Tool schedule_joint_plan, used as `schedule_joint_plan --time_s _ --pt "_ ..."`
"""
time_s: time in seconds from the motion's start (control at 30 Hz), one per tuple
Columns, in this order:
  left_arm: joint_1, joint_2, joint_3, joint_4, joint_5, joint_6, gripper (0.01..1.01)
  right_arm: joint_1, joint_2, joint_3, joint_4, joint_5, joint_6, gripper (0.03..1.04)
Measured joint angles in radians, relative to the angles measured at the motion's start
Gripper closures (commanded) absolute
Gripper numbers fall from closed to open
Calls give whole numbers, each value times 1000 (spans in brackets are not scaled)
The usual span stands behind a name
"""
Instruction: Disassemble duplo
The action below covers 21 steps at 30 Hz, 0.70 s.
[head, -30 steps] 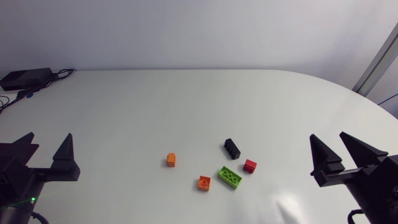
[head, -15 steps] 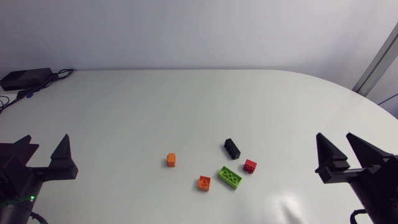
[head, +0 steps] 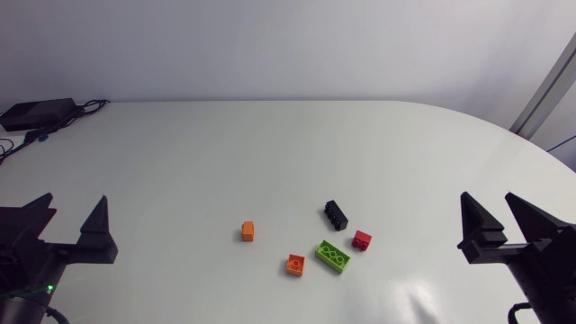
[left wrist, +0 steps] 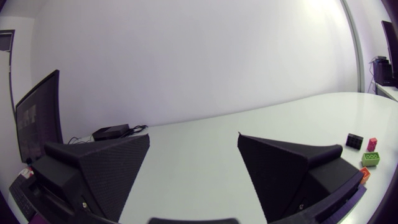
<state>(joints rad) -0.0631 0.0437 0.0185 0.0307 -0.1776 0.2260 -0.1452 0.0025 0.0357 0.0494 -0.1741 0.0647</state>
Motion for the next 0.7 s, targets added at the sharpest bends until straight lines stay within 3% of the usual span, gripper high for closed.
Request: schedule_joint_plan --time_s 0.2,0.7 --pt "5 15 0 0 25 17 46 0 0 0 -3 3 -81 67" --pt "64 -38 0 -8 67 17 46 0 0 0 -6 25 -89 67"
